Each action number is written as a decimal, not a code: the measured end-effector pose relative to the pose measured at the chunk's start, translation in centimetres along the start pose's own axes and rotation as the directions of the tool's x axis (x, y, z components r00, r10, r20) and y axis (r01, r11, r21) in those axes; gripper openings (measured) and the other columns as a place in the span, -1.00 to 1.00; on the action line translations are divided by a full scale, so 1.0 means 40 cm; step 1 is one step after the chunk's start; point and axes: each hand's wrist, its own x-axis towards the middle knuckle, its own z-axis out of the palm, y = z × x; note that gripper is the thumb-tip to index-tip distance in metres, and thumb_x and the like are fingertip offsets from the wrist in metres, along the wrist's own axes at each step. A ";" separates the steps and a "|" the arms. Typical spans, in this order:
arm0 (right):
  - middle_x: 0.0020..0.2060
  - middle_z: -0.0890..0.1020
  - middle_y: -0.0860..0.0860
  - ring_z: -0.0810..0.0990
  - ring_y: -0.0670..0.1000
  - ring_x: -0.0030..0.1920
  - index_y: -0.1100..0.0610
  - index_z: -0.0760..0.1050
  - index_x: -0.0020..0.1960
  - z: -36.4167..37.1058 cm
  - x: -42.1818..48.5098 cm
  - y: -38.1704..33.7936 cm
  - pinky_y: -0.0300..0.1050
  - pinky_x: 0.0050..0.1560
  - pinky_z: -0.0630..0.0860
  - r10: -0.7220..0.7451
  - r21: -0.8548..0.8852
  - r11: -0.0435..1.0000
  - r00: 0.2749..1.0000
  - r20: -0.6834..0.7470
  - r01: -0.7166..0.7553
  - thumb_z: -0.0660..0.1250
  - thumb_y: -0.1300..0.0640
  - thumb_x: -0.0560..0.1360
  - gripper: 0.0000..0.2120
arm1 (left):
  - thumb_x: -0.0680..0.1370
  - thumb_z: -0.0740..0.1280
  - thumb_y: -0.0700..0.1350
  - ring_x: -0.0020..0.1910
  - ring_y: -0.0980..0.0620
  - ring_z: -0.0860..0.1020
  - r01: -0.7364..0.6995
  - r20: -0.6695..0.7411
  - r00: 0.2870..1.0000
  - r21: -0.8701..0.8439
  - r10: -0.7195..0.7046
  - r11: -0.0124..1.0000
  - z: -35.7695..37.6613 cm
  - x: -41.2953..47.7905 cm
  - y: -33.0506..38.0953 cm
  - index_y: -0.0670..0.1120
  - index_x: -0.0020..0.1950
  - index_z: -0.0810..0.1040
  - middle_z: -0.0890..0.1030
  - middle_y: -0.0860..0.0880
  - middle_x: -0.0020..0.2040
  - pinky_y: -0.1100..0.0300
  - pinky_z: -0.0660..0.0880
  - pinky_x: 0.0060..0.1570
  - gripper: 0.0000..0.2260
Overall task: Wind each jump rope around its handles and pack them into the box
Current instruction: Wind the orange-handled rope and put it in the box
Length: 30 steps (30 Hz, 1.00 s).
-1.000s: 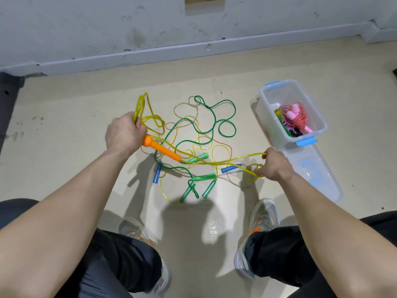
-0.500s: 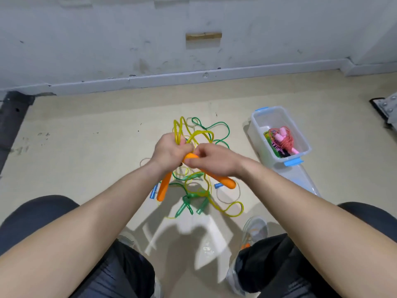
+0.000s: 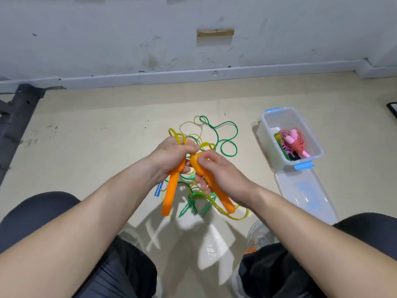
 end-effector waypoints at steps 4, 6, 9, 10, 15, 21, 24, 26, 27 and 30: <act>-0.14 0.71 -0.05 0.66 0.07 -0.04 -0.06 0.38 0.07 0.008 -0.001 0.028 0.12 0.06 0.57 -0.042 -0.532 0.847 0.998 -0.045 0.011 0.09 -0.34 0.57 -0.64 | 0.60 0.34 -0.18 -0.47 0.03 0.47 -0.015 0.026 1.000 0.259 0.008 0.966 -0.017 0.017 -0.003 -0.10 -0.07 0.57 0.53 -0.12 -0.28 0.21 0.46 -0.44 -0.93; -0.09 0.68 -0.08 0.61 0.09 0.03 -0.04 0.42 0.01 -0.031 0.012 0.007 0.06 0.07 0.52 -0.153 -0.812 0.580 0.969 -0.192 -0.069 -0.03 -0.37 0.52 -0.54 | 0.61 0.31 -0.18 -0.45 0.06 0.51 -0.021 0.089 0.996 0.341 -0.010 0.940 -0.021 0.019 0.000 -0.12 -0.04 0.61 0.63 -0.10 -0.25 0.21 0.50 -0.40 -0.90; 0.19 0.55 -0.09 0.51 0.06 0.21 -0.12 0.47 0.20 -0.092 0.034 -0.036 0.04 0.26 0.45 -0.393 -0.770 0.625 0.904 -0.168 0.129 0.20 -0.03 0.47 -0.69 | 0.59 0.29 -0.23 -0.40 0.10 0.54 -0.068 0.305 0.950 0.408 -0.066 0.910 -0.016 0.004 0.015 -0.11 -0.03 0.61 0.74 -0.10 -0.06 0.22 0.51 -0.34 -0.88; 0.30 0.49 -0.09 0.45 0.02 0.32 -0.12 0.46 0.33 -0.104 0.043 -0.040 -0.01 0.38 0.36 -0.441 -0.765 0.592 0.896 -0.045 0.253 0.21 0.01 0.39 -0.51 | 0.57 0.31 -0.23 -0.35 0.08 0.56 -0.103 0.386 0.919 0.438 -0.083 0.893 -0.013 -0.001 0.018 -0.09 -0.05 0.62 0.74 -0.10 -0.07 0.22 0.50 -0.31 -0.89; -0.17 0.70 -0.05 0.63 -0.09 -0.12 -0.08 0.60 0.03 -0.084 0.059 -0.044 0.01 0.08 0.51 -0.139 -0.583 0.774 0.964 0.227 0.249 0.24 -0.12 0.45 -0.74 | 0.62 0.36 -0.22 -0.32 0.15 0.60 -0.197 0.609 0.780 0.458 -0.144 0.867 -0.010 -0.027 0.019 -0.18 0.09 0.64 0.69 0.01 -0.28 0.34 0.45 -0.33 -0.90; -0.51 0.43 -0.13 0.31 -0.11 -0.44 0.15 0.56 -0.20 -0.130 0.056 -0.046 -0.17 -0.35 0.25 -0.098 -0.409 0.895 0.974 0.203 0.175 0.38 -0.01 0.56 -0.74 | 0.64 0.29 0.02 -0.08 -0.20 0.59 -0.050 0.598 0.799 0.181 -0.070 0.982 -0.031 -0.024 -0.004 -0.17 0.01 0.67 0.67 -0.11 -0.24 0.03 0.49 -0.06 -0.71; -0.47 0.51 -0.01 0.37 -0.14 -0.46 0.21 0.59 -0.12 -0.158 0.049 -0.054 -0.34 -0.41 0.29 -0.126 -0.329 0.926 0.972 0.198 0.187 0.46 0.23 0.53 -0.92 | 0.66 0.19 0.06 0.06 -0.29 0.61 0.103 0.651 0.754 0.017 -0.089 0.995 -0.031 -0.024 -0.027 -0.23 0.13 0.62 0.66 -0.22 -0.16 -0.19 0.40 0.16 -0.61; -0.39 0.49 0.13 0.37 -0.03 -0.39 0.16 0.62 -0.13 -0.175 0.043 -0.061 -0.31 -0.39 0.31 -0.121 -0.274 0.946 0.974 0.193 0.172 0.53 0.20 0.43 -0.90 | 0.66 0.16 0.03 0.11 -0.29 0.59 0.122 0.696 0.714 -0.011 -0.080 0.993 -0.027 -0.026 -0.040 -0.24 0.23 0.58 0.67 -0.22 -0.08 -0.19 0.37 0.14 -0.61; -0.36 0.50 0.15 0.37 0.01 -0.35 0.12 0.62 -0.15 -0.182 0.040 -0.066 -0.28 -0.35 0.32 -0.110 -0.271 0.950 0.976 0.186 0.158 0.52 0.17 0.39 -0.90 | 0.66 0.15 0.01 0.10 -0.26 0.59 0.141 0.719 0.690 -0.029 -0.077 0.990 -0.026 -0.027 -0.045 -0.25 0.28 0.55 0.67 -0.21 -0.03 -0.14 0.40 0.10 -0.61; -0.28 0.52 0.19 0.41 0.07 -0.25 0.10 0.63 -0.15 -0.193 0.029 -0.071 -0.10 -0.19 0.35 -0.087 -0.285 0.949 0.980 0.181 0.137 0.50 0.11 0.36 -0.89 | 0.67 0.14 -0.08 0.11 -0.16 0.61 0.207 0.761 0.646 -0.111 -0.051 0.972 -0.019 -0.033 -0.059 -0.24 0.35 0.51 0.65 -0.16 0.04 -0.07 0.52 0.08 -0.64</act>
